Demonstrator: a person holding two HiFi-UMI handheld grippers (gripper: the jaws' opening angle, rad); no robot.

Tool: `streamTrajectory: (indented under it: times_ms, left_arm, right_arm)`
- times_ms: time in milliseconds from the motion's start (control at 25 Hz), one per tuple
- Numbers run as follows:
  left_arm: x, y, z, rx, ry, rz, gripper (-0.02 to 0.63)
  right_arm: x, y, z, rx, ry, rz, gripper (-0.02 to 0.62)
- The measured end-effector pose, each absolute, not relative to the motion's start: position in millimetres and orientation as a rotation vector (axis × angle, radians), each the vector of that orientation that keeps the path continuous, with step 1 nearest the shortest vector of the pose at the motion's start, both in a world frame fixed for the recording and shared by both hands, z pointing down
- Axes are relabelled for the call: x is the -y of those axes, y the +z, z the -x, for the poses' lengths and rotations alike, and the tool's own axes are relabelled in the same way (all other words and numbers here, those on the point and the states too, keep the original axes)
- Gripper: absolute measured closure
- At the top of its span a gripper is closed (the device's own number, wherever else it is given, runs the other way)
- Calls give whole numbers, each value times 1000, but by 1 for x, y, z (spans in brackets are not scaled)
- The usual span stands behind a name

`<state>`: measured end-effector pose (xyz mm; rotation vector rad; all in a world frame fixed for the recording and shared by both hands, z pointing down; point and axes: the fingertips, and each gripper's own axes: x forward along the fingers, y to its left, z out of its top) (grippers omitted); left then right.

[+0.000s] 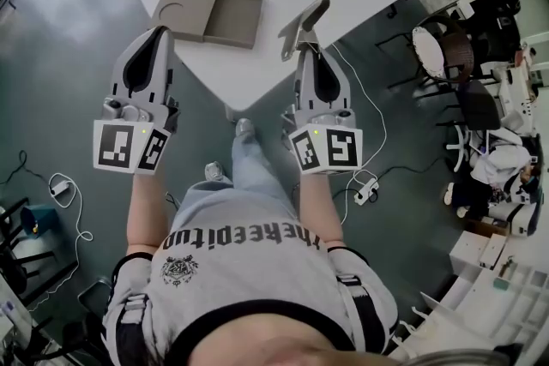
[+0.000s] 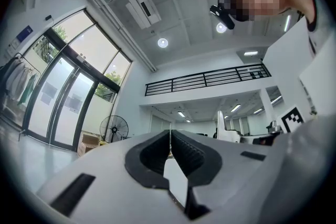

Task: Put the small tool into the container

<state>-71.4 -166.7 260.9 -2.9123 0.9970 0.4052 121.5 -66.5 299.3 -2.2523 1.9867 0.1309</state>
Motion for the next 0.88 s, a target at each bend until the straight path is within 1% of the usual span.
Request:
streamTrajectory:
  times_ms: [440,880]
  left_arm:
    - [244,254,18,-1071,410,2872,594]
    - [295,261,-5,-1227,402,2815,594]
  right_arm:
    - [160,303,-174,-2079,113,2185,591]
    - [239,330,-200,-2296,91,2104,591]
